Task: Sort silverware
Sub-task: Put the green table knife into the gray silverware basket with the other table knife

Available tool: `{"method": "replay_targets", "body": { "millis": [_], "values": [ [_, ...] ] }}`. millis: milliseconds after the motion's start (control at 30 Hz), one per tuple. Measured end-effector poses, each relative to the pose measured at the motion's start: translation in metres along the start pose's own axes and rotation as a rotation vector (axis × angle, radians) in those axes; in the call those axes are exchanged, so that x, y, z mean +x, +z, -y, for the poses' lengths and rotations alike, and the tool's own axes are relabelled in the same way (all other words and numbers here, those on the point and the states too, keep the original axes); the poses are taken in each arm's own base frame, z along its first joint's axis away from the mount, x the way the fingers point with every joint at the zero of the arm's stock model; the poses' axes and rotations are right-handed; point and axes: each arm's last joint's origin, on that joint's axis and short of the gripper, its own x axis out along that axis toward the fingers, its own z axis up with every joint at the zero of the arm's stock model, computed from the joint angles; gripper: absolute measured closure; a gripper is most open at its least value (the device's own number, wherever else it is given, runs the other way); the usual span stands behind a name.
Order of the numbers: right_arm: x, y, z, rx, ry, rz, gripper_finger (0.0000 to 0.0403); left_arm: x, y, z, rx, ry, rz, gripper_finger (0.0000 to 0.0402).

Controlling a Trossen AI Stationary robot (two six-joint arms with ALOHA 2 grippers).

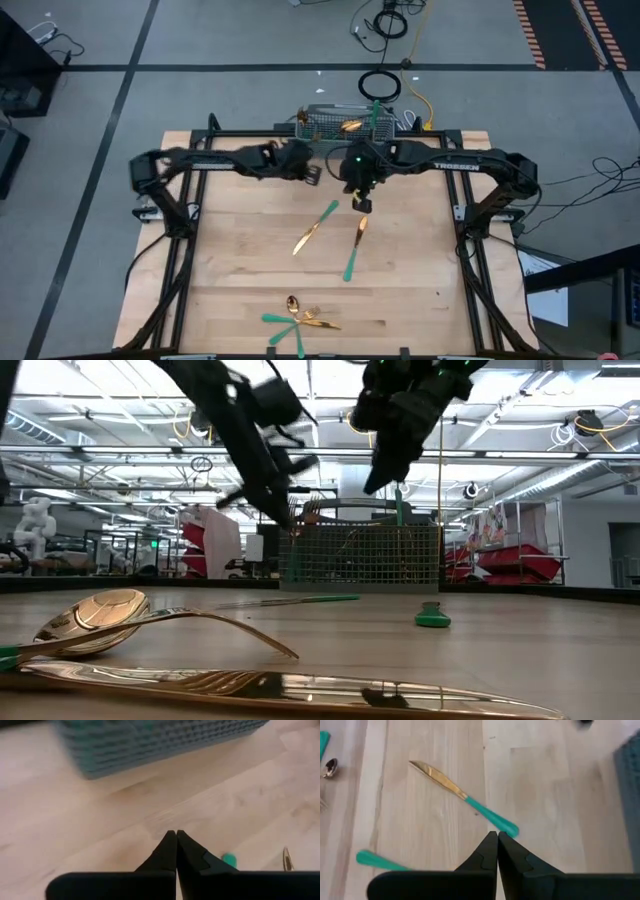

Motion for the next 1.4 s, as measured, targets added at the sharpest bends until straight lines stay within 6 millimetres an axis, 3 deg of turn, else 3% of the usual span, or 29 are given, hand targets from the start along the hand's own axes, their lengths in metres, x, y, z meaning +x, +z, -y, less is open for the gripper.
{"method": "replay_targets", "body": {
  "millis": [167,300,533,767,1100,1400],
  "values": [
    [0.032,-0.001,-0.001,-0.009,0.062,-0.046,0.0403,-0.053,-0.007,-0.010,0.013,0.064,-0.065,0.0401],
    [0.058,-0.004,-0.002,-0.044,0.088,-0.079,0.0403,-0.092,-0.026,-0.010,0.025,0.039,-0.176,0.0401],
    [0.096,-0.010,0.004,-0.064,0.090,-0.111,0.0403,-0.140,-0.055,-0.002,-0.028,-0.004,-0.189,0.0401],
    [0.114,-0.016,0.012,-0.103,-0.001,-0.146,0.0403,-0.154,-0.073,0.009,-0.073,-0.042,-0.181,0.0401],
    [0.109,-0.020,0.038,-0.047,-0.049,-0.151,0.0403,-0.162,-0.089,0.018,-0.100,-0.065,-0.193,0.0401],
    [0.113,-0.033,0.039,-0.036,-0.039,-0.198,0.0403,-0.166,-0.098,0.023,-0.103,-0.086,-0.196,0.0401]
  ]
}}
